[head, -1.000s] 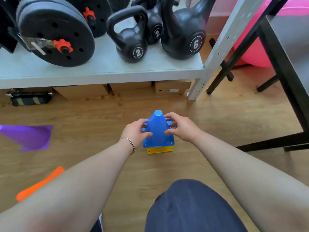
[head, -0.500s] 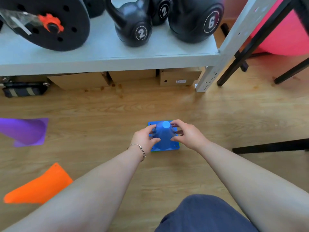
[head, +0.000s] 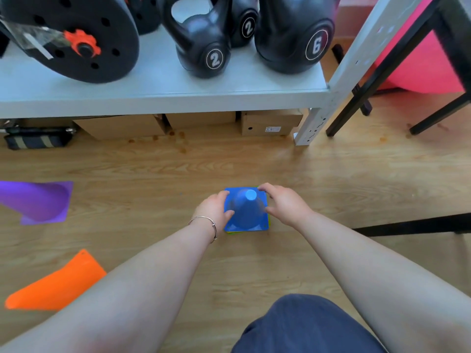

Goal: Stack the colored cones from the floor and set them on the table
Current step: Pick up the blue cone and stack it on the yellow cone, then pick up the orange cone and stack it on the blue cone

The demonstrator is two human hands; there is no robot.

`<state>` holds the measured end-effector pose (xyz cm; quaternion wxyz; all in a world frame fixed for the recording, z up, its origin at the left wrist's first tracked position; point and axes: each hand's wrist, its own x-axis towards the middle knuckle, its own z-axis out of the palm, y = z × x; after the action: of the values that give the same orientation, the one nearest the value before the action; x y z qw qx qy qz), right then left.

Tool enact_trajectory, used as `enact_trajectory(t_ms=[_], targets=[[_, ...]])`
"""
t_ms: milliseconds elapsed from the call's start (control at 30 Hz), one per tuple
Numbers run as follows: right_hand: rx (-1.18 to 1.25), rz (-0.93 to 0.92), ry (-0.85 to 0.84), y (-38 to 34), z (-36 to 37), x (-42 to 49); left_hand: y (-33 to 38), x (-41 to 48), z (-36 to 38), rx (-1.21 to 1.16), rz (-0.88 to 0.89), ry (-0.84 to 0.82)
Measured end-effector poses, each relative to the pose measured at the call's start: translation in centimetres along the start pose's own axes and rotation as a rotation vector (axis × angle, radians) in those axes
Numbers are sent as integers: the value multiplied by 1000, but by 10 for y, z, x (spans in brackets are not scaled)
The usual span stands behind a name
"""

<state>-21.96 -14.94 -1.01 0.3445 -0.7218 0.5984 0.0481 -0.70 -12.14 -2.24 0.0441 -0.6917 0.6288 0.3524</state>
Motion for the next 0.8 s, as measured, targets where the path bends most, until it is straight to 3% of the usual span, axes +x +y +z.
enact_trajectory(t_ms=[233, 400, 533, 800], targets=[[2, -59, 212, -51, -46, 14, -27, -31, -51, 299, -84, 310], [-337, -288, 355, -126, -52, 34, -54, -76, -113, 409, -224, 510], [-496, -495, 396, -201, -37, 20, -81, -123, -155, 455, -276, 563], [-443, -540, 345, -286, 16, 8, -178, -169, -176, 452, -500, 565]])
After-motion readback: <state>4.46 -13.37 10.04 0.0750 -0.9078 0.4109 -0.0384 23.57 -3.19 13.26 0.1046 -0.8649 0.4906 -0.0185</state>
